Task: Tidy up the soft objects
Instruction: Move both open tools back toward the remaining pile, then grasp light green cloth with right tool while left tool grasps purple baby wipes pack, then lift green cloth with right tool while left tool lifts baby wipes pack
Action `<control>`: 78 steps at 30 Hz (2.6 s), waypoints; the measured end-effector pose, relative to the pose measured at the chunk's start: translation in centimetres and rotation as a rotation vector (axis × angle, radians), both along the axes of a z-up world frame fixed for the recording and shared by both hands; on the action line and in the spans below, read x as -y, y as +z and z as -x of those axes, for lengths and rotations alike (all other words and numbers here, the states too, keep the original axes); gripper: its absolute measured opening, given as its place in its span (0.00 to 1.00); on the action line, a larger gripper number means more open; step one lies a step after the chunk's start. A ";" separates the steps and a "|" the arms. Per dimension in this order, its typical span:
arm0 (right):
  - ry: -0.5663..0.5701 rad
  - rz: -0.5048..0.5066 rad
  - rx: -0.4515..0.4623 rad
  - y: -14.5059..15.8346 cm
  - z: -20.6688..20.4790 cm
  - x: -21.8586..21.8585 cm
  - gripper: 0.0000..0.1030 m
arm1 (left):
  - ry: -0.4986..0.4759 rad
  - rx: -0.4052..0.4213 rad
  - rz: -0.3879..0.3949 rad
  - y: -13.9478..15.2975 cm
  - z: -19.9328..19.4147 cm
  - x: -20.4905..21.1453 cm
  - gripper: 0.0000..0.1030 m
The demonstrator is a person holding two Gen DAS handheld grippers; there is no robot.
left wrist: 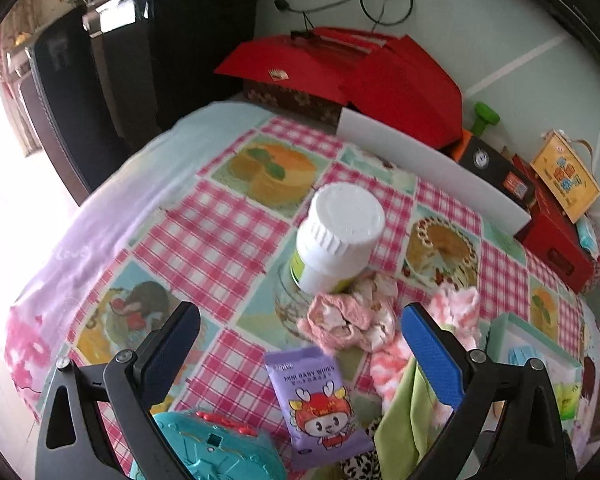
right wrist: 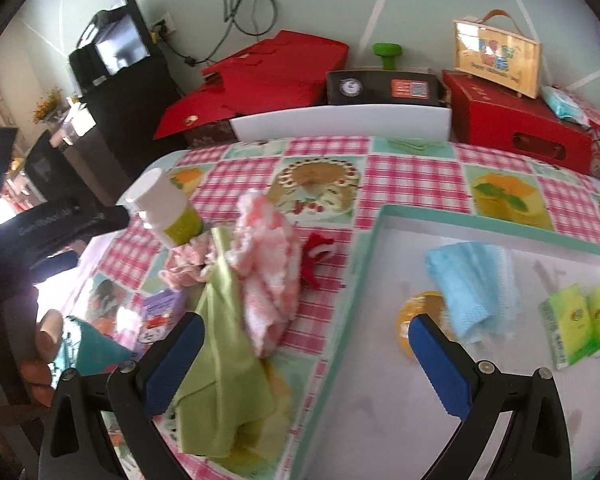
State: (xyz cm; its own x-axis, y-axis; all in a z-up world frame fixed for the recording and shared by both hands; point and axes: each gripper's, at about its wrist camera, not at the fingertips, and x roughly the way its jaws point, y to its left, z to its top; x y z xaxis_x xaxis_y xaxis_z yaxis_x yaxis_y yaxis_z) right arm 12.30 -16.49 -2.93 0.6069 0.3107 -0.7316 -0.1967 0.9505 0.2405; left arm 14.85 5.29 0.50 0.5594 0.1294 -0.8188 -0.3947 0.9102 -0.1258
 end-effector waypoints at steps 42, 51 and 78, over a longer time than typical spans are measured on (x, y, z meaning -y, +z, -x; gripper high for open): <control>0.260 0.028 -0.180 -4.0 0.3 -6.6 0.45 | -0.286 -0.597 0.157 -10.1 -6.1 2.2 0.67; 0.252 -0.036 -0.181 -3.9 -0.1 -5.1 0.30 | -0.286 -0.570 0.157 -10.8 -5.0 2.9 0.60; 0.222 -0.188 -0.090 -1.2 0.2 -1.6 0.09 | -0.262 -0.390 0.177 -5.6 -0.8 3.2 0.46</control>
State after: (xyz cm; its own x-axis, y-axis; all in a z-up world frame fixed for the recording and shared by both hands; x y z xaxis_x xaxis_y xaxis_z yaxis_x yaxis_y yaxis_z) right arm 12.12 -14.88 -4.09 0.4444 0.5637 -0.6962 -0.3642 0.8238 0.4344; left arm 15.63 2.08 -5.12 0.2024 -0.1346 -0.9700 -0.2039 0.9630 -0.1762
